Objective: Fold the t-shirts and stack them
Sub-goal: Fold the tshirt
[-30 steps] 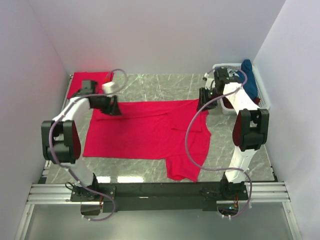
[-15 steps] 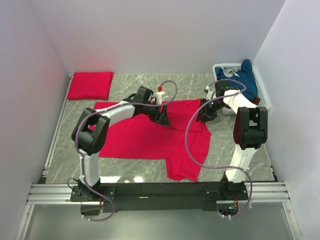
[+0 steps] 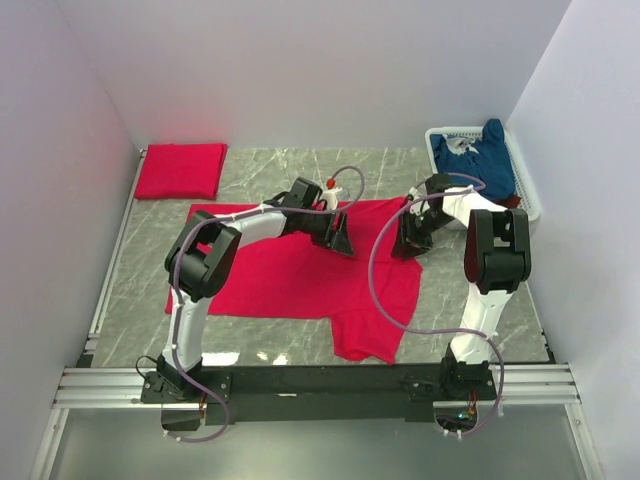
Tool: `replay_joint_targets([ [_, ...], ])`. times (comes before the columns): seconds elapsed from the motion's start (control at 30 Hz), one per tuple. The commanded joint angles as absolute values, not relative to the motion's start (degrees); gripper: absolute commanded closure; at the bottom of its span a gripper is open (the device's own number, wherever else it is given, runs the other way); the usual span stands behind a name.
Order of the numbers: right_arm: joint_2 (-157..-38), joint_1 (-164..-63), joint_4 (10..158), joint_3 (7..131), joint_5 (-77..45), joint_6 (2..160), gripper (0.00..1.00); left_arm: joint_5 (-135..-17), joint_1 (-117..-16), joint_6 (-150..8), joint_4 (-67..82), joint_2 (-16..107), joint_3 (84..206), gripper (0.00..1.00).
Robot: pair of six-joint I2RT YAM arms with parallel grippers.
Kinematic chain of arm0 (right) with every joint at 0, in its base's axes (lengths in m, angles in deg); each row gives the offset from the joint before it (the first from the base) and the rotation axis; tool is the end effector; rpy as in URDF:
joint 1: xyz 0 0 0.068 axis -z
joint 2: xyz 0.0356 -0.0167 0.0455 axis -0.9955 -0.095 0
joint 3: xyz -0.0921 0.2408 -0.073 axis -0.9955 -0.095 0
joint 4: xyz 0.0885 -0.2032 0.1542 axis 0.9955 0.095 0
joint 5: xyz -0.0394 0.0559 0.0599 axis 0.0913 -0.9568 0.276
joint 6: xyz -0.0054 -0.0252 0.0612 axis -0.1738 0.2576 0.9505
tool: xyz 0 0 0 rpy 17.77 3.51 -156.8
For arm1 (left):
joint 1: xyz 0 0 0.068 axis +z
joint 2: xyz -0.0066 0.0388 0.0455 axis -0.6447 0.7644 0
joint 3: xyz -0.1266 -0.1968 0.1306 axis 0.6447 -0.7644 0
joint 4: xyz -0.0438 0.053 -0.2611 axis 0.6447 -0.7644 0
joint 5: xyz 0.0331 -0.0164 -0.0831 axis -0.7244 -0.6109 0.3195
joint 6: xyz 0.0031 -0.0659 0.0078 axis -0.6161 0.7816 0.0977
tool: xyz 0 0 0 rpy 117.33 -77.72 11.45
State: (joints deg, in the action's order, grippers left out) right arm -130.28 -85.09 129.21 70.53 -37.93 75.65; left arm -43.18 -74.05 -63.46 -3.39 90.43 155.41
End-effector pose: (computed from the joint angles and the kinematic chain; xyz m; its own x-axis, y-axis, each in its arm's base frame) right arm 0.3788 0.0294 0.1271 -0.9939 0.0156 -0.1089 -0.0400 0.8706 0.4904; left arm 0.3681 -0.2890 0.1431 -0.8298 0.2649 -0.4912 0.5546 0.4897 -0.6728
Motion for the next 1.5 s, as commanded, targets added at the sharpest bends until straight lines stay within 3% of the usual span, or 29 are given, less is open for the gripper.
replay_joint_targets([
  [0.0,-129.93,-84.73,129.34,70.27,-36.76,75.41,0.53,-43.57,-74.42,-62.45,-1.63,91.28,158.12,0.38],
  [0.43,-128.95,-83.23,129.86,68.16,-37.80,74.71,0.53,-43.04,-75.03,-61.75,-1.89,93.91,159.88,0.37],
  [0.73,-129.84,-83.58,130.22,69.30,-41.50,74.53,0.60,-45.23,-76.27,-61.83,-2.77,95.15,160.23,0.41],
  [1.03,-129.31,-83.93,130.57,69.22,-43.17,74.53,0.78,-46.90,-76.27,-62.88,-4.00,93.74,160.41,0.44],
  [1.27,-127.73,-83.93,129.95,68.51,-42.82,74.53,1.00,-52.26,-76.18,-62.54,-4.61,92.42,158.74,0.44],
  [1.47,-126.59,-83.93,129.60,67.81,-43.87,74.53,1.00,-55.25,-76.27,-62.45,-6.81,93.83,160.67,0.44],
])
